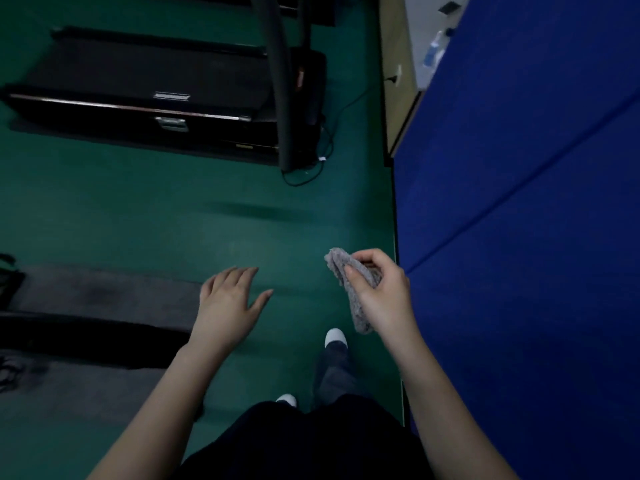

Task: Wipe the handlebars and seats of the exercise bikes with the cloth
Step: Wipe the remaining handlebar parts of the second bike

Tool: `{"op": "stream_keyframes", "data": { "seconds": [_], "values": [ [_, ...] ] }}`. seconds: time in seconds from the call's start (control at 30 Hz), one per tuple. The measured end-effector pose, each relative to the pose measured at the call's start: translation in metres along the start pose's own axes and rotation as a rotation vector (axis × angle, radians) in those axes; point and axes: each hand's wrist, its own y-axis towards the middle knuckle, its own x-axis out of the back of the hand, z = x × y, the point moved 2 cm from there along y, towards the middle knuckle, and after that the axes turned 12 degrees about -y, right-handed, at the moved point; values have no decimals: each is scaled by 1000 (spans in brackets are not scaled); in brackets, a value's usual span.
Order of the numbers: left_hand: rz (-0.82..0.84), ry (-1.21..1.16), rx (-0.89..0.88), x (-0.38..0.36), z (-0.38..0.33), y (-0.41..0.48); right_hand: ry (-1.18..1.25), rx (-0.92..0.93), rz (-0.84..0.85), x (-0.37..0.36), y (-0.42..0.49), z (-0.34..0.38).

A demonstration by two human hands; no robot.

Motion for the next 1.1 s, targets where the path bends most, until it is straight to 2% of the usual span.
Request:
{"op": "stream_keyframes", "data": {
  "seconds": [0.17,0.4,0.73,1.1],
  "values": [
    [-63,-7,47,-8,-41,55,-11,78,45,28,82,-6],
    [-148,-70,166,-6,-72,107,-28,88,133,43,179,-10],
    [-252,-132,466,20,-14,143,-58,249,353,-33,260,45],
    [-321,-152,490,95,62,243,-107,405,415,-135,350,144]
  ]
}}
